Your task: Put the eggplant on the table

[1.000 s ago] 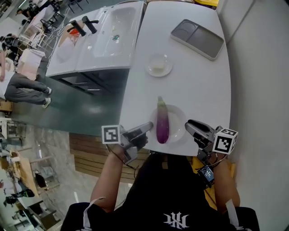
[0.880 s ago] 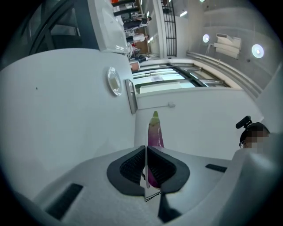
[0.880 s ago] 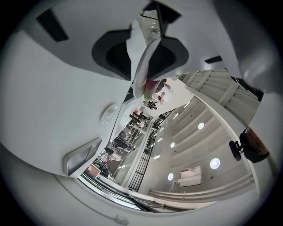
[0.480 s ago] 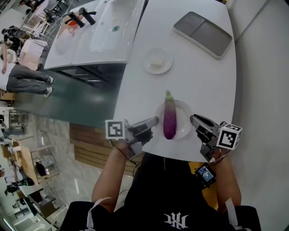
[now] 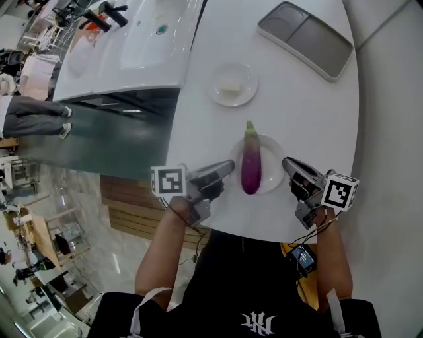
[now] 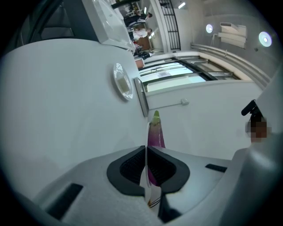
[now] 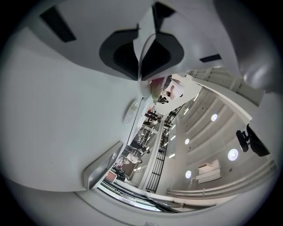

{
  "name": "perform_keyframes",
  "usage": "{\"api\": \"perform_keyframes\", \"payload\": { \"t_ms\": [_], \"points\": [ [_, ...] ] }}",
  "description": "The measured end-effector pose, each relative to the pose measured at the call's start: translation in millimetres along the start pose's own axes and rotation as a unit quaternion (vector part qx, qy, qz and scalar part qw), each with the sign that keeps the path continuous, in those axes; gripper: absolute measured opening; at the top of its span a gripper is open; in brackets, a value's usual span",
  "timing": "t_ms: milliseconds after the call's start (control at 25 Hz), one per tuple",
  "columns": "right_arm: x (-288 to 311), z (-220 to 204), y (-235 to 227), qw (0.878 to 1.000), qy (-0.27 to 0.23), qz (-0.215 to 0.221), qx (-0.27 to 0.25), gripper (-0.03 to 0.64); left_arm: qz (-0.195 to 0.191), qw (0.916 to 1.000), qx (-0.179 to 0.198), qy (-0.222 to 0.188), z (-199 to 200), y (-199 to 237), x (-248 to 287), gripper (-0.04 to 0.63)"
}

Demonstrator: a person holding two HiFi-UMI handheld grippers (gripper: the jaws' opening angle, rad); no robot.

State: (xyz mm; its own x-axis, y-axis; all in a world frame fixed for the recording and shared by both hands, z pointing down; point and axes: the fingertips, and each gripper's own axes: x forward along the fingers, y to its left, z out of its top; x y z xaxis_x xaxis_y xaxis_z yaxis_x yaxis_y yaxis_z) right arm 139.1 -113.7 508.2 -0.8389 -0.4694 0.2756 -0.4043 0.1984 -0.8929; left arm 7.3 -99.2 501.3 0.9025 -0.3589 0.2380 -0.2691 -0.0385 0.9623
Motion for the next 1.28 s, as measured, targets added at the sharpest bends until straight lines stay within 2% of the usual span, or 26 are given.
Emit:
{"api": "perform_keyframes", "payload": {
  "t_ms": [120, 280, 680, 800, 1000, 1280],
  "points": [
    [-1.2, -0.9, -9.3, 1.0, -0.002, -0.022, 0.022, 0.02, 0.035, 0.9987, 0.034, 0.016, 0.8, 6.0, 4.1, 0.017],
    [-0.8, -2.0, -16.4, 0.998, 0.001, -0.054, 0.036, 0.02, 0.082, 0.9922, 0.084, 0.042, 3.3, 10.9, 9.4, 0.017],
    [0.6, -7.2, -29.0, 0.994, 0.011, -0.097, 0.05, 0.02, 0.161, 0.9669, 0.169, 0.104, 4.1, 26.9, 16.1, 0.023],
    [3.5, -8.3, -32.7, 0.993, 0.015, -0.108, 0.045, 0.02, 0.186, 0.9548, 0.199, 0.12, 5.2, 32.9, 16.8, 0.03],
    [9.7, -8.9, -36.7, 0.991, 0.026, -0.129, 0.027, 0.02, 0.234, 0.9278, 0.254, 0.142, 8.7, 42.1, 16.5, 0.044],
    [13.9, -10.0, -38.9, 0.989, 0.034, -0.145, 0.016, 0.02, 0.276, 0.8988, 0.302, 0.159, 11.4, 48.2, 16.4, 0.057]
  ]
}}
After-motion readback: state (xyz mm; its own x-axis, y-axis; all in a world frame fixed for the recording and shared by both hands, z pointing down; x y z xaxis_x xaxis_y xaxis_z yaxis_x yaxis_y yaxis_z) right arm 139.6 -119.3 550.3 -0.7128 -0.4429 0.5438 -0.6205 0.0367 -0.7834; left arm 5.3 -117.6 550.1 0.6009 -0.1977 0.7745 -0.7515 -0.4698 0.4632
